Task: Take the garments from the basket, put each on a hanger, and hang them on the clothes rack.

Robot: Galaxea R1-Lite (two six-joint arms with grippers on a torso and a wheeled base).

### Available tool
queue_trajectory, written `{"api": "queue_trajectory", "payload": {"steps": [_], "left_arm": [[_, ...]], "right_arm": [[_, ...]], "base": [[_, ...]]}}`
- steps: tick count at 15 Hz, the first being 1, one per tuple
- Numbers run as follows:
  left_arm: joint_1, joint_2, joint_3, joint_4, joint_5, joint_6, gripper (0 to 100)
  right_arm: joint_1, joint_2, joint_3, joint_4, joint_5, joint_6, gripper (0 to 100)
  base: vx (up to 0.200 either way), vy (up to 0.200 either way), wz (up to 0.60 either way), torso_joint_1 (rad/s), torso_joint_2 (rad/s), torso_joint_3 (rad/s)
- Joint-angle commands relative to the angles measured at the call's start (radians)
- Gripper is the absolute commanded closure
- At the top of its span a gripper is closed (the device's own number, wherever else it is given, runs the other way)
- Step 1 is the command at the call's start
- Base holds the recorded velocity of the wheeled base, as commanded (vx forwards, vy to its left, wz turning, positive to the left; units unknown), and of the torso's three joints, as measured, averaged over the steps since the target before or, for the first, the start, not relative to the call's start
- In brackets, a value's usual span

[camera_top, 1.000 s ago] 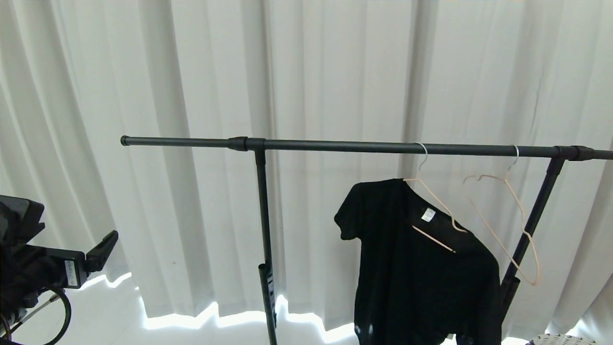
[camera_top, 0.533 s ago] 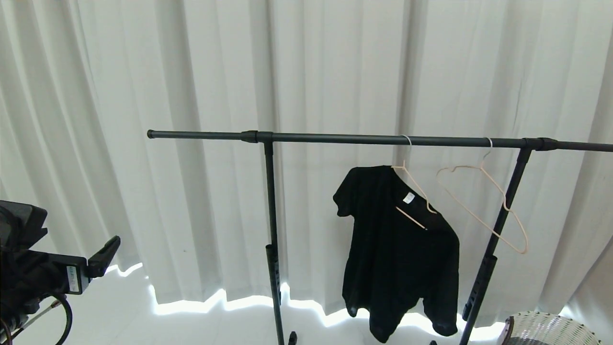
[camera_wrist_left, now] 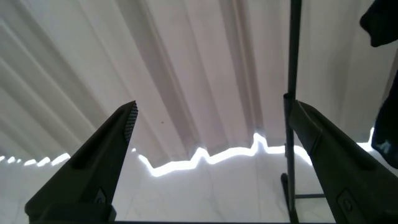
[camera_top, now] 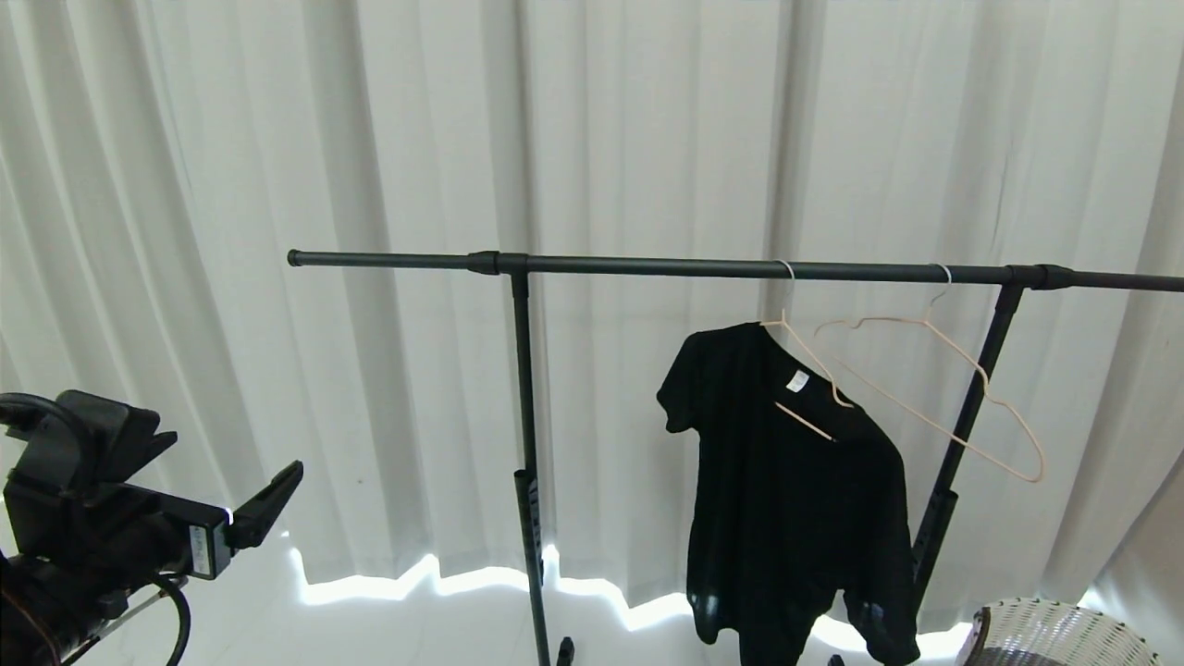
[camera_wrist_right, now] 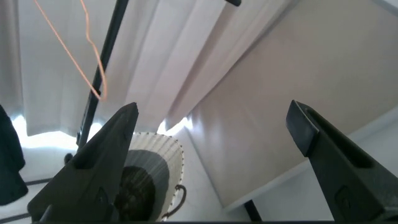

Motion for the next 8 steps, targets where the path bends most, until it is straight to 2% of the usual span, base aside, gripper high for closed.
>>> {"api": "queue_trajectory", "payload": {"steps": [1,3,4,8], "left_arm": [[-0.011,0.000,0.001,0.000,0.000,-0.002,0],[-0.010,0.001,0.003,0.000,0.000,-0.002,0],[-0.010,0.000,0.006,0.000,0.000,-0.002,0],[-0.001,-0.002,0.027,0.000,0.002,-0.002,0]], "right_arm": [[0.000,-0.005,0.016,-0.004,0.000,-0.005,0],[0.000,-0.005,0.014,-0.006,0.000,-0.010,0],[0.000,-0.003,0.016,-0.006,0.000,-0.010,0],[0.000,-0.003,0.016,-0.006,0.000,-0.010,0]], "base": [[0.000,0.000,0.00,0.000,0.00,0.000],[0.000,0.000,0.00,0.000,0.00,0.000],[0.000,0.000,0.00,-0.119,0.28,0.144],[0.000,0.000,0.00,-0.204,0.46,0.250]]}}
